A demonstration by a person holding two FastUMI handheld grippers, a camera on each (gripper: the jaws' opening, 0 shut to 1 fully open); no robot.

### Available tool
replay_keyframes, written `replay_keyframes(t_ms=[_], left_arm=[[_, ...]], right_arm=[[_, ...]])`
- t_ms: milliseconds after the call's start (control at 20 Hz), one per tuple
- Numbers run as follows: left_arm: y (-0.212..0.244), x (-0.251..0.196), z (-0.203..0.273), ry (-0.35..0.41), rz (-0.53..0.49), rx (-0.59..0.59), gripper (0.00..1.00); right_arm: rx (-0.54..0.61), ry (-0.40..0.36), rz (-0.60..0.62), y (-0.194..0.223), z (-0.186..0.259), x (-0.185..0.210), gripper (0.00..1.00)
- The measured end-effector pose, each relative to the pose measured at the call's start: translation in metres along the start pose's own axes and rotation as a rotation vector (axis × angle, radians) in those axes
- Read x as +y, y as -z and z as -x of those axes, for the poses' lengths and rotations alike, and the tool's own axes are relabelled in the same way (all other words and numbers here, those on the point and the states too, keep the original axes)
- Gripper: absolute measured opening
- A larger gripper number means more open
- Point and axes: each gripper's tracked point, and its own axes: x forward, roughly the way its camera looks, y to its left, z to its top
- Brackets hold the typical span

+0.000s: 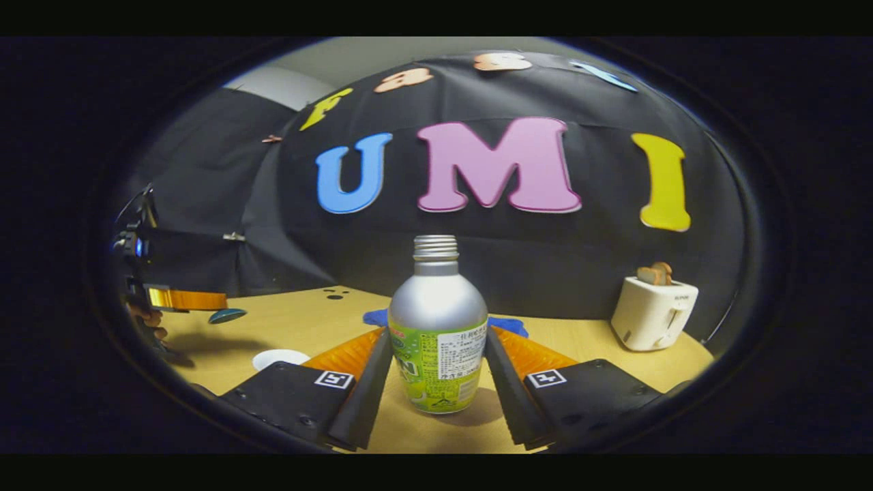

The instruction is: Open the teacup lid with one hand, grasp the water bottle and pour water into the teacup with the other hand; after pouring, place the water bottle on the coaster and then close the teacup lid.

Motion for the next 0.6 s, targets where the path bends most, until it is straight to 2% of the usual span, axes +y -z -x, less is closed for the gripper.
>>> replay_keyframes(t_ms=[300,600], left_arm=[[0.004,-0.001,-0.001,0.0,-0.001,0.011,0.3],[0.005,0.002,-0.002,-0.004,0.002,0.015,0.3]], right_arm=[[0.004,0.014,-0.055,0.014,-0.007,-0.017,0.77],[0.025,0.021,-0.04,0.026,-0.012,-0.019,0.77]])
